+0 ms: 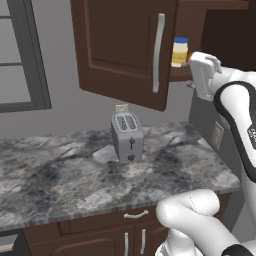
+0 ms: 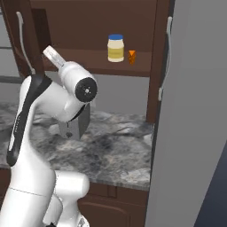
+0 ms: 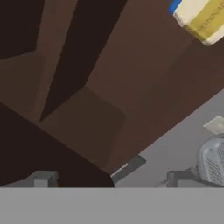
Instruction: The dining table condiment station is running low on mayonnaise. Refill the condiment station by opening the cabinet and taking the mayonnaise from the cabinet and placing it on the dining table.
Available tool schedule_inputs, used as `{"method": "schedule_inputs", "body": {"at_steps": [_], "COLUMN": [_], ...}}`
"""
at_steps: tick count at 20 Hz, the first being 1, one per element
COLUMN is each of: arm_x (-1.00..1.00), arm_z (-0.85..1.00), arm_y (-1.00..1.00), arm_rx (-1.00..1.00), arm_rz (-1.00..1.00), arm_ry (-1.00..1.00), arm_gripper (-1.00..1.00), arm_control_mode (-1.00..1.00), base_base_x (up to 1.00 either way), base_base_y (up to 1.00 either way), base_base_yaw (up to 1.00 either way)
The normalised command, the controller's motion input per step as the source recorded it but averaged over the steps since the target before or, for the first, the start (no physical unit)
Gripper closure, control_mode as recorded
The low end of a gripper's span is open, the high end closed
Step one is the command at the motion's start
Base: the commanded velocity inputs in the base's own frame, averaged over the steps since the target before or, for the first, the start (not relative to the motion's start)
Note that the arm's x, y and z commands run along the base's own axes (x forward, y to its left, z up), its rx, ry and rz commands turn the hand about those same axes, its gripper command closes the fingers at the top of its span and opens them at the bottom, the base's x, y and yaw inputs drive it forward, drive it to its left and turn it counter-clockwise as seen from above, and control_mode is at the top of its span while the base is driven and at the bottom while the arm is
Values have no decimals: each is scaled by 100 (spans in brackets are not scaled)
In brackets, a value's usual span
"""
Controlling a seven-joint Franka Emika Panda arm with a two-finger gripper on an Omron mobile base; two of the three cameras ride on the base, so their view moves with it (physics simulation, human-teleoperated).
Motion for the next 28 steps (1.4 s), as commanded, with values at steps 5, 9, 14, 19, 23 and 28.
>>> {"method": "schedule_inputs", "body": {"at_steps": [5,9,14,19,23,28], "arm_x": [17,-47,-74,-22,-2,-12], "arm_z": [0,0,0,-6,-11,-22], "arm_y": [96,100,100,100,100,41], "arm_rx": [0,-3,-8,-5,-6,-12], "arm_rz": [30,33,30,22,7,-5], "arm_ry": [23,3,-1,-4,-15,-7], "arm_gripper": [-100,-100,-100,-100,-100,-100], "arm_control_mode": [-100,-100,-100,-100,-100,-100], "base_base_x": [0,0,0,0,0,0], "base_base_y": [0,0,0,0,0,0], "base_base_yaw": [0,0,0,0,0,0]}}
